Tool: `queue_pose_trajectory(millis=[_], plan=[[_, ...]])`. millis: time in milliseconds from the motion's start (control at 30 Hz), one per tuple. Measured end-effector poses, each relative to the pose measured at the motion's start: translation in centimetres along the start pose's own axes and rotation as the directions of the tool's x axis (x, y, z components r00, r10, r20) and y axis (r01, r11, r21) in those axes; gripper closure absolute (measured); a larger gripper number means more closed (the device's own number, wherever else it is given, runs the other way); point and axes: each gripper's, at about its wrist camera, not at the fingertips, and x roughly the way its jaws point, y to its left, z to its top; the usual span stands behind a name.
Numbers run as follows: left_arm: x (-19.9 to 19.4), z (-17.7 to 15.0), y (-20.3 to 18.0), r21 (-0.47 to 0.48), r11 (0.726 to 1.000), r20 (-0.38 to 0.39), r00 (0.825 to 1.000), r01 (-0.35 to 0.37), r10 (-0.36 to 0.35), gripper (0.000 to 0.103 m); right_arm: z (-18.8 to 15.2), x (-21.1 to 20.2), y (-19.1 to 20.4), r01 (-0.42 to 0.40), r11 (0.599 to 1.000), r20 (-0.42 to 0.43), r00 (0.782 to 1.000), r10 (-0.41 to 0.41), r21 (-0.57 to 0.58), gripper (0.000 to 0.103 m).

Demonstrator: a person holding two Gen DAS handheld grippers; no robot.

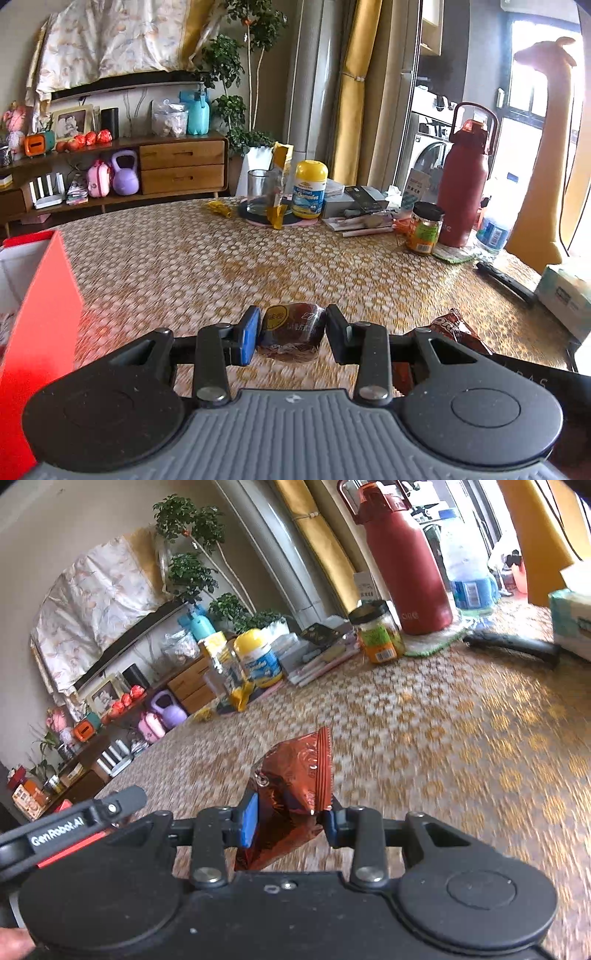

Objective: Organize snacks
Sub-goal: 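Carry the dark snack and red chip bag over the box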

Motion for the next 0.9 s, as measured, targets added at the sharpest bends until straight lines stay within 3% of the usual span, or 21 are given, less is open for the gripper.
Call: queue_pose_trajectory(millis=[367,900], plan=[[-5.9,-2.7,2.5,-0.043,0.999,0.023,1.000,-0.015,0.016,0.066,-3.2,-4.4,2.9,-0.001,0.995,-0.005,1.000,0.001,-0.095,0.069],[-11.8,-3.7,4.8,-0.093,0.995,0.081,0.996,-0.032,0.039,0.066,-4.5,-8.2,7.2,-0.042,0.980,0.031,0.998,0.049,-0.194,0.069]])
